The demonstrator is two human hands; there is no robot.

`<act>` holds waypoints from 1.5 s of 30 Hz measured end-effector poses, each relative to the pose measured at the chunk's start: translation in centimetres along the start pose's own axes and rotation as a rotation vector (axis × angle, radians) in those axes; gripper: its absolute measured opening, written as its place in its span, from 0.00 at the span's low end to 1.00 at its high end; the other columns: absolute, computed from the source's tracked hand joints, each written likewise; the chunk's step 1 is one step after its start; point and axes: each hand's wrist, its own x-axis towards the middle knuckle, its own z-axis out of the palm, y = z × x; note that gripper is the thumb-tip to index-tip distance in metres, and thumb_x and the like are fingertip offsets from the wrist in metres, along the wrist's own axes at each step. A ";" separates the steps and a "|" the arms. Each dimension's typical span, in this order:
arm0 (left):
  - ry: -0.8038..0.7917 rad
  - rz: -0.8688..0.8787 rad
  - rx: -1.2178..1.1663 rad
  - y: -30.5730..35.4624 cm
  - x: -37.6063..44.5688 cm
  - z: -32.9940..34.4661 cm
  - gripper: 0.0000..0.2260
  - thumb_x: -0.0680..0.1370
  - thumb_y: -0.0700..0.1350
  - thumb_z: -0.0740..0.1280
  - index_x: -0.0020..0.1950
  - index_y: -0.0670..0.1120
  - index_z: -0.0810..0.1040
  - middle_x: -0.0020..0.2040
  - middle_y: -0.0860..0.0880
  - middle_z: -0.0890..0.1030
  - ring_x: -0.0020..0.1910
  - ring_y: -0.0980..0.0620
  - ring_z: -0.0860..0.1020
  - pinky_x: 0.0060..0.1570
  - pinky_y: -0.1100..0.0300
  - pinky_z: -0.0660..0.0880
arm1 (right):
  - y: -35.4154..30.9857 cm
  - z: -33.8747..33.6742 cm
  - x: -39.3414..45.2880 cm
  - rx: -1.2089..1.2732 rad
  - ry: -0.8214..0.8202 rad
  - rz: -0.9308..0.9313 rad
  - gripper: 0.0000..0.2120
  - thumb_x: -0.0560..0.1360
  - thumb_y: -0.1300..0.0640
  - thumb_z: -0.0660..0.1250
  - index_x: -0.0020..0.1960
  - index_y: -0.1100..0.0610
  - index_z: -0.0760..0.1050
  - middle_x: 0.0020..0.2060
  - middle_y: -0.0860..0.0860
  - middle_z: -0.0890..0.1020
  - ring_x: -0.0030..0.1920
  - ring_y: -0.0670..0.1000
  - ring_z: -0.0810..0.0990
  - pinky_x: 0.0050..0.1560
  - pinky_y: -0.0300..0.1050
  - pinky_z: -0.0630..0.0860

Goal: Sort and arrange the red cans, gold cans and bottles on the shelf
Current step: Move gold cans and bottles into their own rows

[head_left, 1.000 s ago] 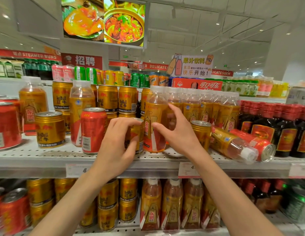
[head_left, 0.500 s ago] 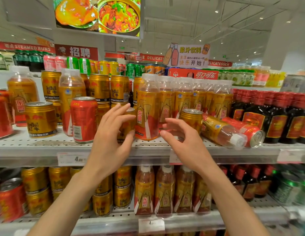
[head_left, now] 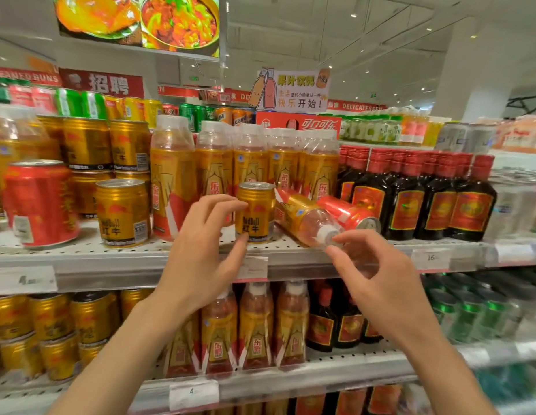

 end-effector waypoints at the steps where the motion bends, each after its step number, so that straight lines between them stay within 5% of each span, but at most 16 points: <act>1: -0.001 -0.001 0.026 0.0 0.5 0.2 0.19 0.78 0.45 0.70 0.68 0.46 0.74 0.65 0.50 0.73 0.66 0.52 0.71 0.61 0.56 0.74 | 0.2 -0.4 0.4 -0.057 0.041 -0.039 0.07 0.76 0.49 0.71 0.53 0.46 0.78 0.42 0.43 0.81 0.42 0.44 0.81 0.42 0.38 0.78; 5: -0.052 -0.008 0.098 -0.4 2.3 1.1 0.23 0.77 0.50 0.70 0.71 0.49 0.71 0.71 0.50 0.69 0.72 0.51 0.67 0.62 0.58 0.68 | 0.6 -0.3 2.0 -0.295 0.013 -0.149 0.22 0.73 0.42 0.71 0.62 0.49 0.73 0.53 0.44 0.74 0.36 0.42 0.78 0.39 0.39 0.80; 8: -0.086 0.011 0.096 -1.0 3.0 1.5 0.25 0.78 0.50 0.70 0.73 0.51 0.69 0.72 0.52 0.69 0.73 0.52 0.66 0.65 0.57 0.68 | 1.1 0.6 2.6 -0.396 -0.054 -0.168 0.26 0.72 0.43 0.74 0.66 0.49 0.70 0.58 0.44 0.73 0.43 0.45 0.80 0.43 0.43 0.82; 11: -0.089 0.031 0.074 -1.4 3.2 1.8 0.25 0.78 0.49 0.69 0.74 0.50 0.68 0.71 0.52 0.70 0.72 0.54 0.67 0.69 0.59 0.65 | 1.6 1.3 2.8 -0.383 -0.021 -0.190 0.27 0.72 0.47 0.76 0.66 0.49 0.70 0.59 0.45 0.75 0.51 0.47 0.80 0.47 0.42 0.82; 18: -0.077 0.024 -0.014 -1.8 2.9 2.2 0.24 0.79 0.48 0.69 0.74 0.50 0.68 0.71 0.54 0.69 0.72 0.55 0.65 0.72 0.66 0.59 | 1.3 0.9 4.1 -0.192 0.099 -0.257 0.25 0.74 0.52 0.75 0.68 0.52 0.74 0.58 0.45 0.78 0.50 0.40 0.79 0.47 0.28 0.77; 25: -0.081 0.019 -0.062 -1.9 2.9 2.1 0.25 0.79 0.49 0.69 0.75 0.52 0.67 0.72 0.56 0.67 0.73 0.59 0.64 0.73 0.63 0.61 | -1.6 0.3 10.1 0.029 0.204 -0.157 0.23 0.77 0.47 0.71 0.70 0.48 0.71 0.49 0.45 0.80 0.45 0.44 0.78 0.51 0.43 0.80; 31: -0.063 0.005 -0.105 -1.7 2.8 1.9 0.25 0.79 0.47 0.70 0.75 0.53 0.67 0.73 0.58 0.67 0.73 0.60 0.64 0.72 0.54 0.67 | -3.3 2.5 15.0 0.093 0.054 -0.092 0.20 0.82 0.45 0.63 0.72 0.50 0.70 0.61 0.45 0.78 0.58 0.41 0.77 0.62 0.48 0.79; 40: -0.067 -0.008 -0.116 -1.7 2.8 1.9 0.26 0.79 0.47 0.70 0.76 0.54 0.67 0.74 0.57 0.67 0.75 0.59 0.63 0.74 0.58 0.63 | -2.7 3.1 15.2 -0.117 -0.080 -0.041 0.42 0.72 0.38 0.73 0.80 0.46 0.59 0.69 0.50 0.74 0.65 0.51 0.75 0.67 0.56 0.75; 42: -0.062 -0.009 -0.116 -1.7 2.8 1.9 0.26 0.79 0.47 0.70 0.76 0.53 0.67 0.74 0.57 0.67 0.75 0.59 0.64 0.73 0.57 0.64 | -2.0 3.3 14.8 -0.108 -0.069 -0.046 0.39 0.72 0.41 0.75 0.77 0.50 0.63 0.68 0.49 0.75 0.65 0.50 0.76 0.66 0.53 0.76; 45: -0.056 -0.017 -0.127 -1.7 2.8 1.9 0.26 0.79 0.46 0.70 0.75 0.53 0.67 0.74 0.57 0.67 0.75 0.58 0.64 0.73 0.58 0.64 | -1.7 3.4 14.9 -0.021 -0.118 -0.026 0.35 0.76 0.47 0.74 0.78 0.52 0.62 0.70 0.49 0.74 0.62 0.45 0.75 0.56 0.34 0.74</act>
